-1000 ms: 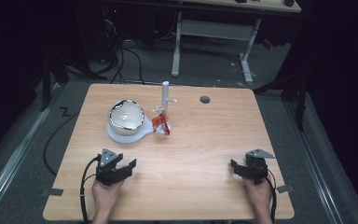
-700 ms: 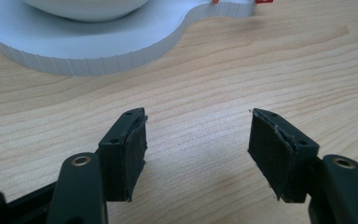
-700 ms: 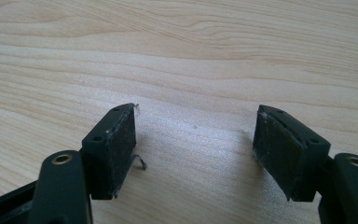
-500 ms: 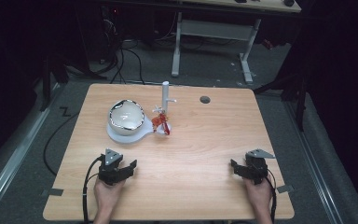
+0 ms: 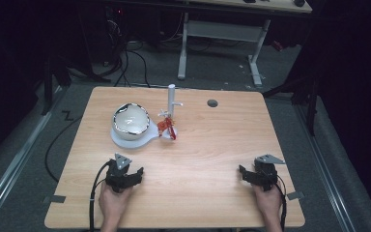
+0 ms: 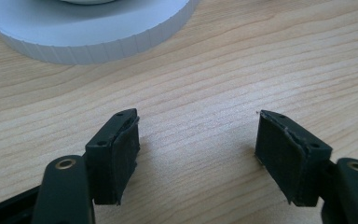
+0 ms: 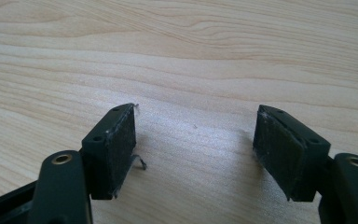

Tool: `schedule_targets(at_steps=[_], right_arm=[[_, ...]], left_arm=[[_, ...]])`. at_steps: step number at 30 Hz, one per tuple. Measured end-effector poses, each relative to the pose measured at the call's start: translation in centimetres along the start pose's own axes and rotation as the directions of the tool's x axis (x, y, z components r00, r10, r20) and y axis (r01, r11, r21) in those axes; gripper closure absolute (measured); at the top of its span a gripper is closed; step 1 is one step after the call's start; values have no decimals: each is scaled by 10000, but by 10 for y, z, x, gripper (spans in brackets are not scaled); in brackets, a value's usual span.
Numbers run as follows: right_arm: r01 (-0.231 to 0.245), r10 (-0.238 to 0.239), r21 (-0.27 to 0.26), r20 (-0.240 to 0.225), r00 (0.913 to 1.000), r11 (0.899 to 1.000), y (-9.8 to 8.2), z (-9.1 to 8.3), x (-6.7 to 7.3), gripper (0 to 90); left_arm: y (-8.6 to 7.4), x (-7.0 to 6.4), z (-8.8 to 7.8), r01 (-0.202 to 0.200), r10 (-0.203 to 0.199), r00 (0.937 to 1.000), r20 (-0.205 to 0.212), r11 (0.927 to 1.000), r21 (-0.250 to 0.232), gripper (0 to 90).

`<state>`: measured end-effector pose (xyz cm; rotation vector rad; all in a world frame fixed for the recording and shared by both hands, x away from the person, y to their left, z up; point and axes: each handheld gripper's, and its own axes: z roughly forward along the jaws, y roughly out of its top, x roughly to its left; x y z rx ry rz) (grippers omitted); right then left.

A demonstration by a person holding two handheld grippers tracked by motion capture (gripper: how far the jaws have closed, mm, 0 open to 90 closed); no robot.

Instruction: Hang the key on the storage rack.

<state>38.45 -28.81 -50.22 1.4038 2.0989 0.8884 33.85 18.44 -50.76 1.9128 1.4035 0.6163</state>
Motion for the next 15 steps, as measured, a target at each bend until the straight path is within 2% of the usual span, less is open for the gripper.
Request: schedule_targets(at_steps=[15], right_arm=[[27,-27,-6,-33,10000,10000,0,0,0,302]], left_arm=[[0,-1,0,-47,47,10000,88,10000,48,266]])
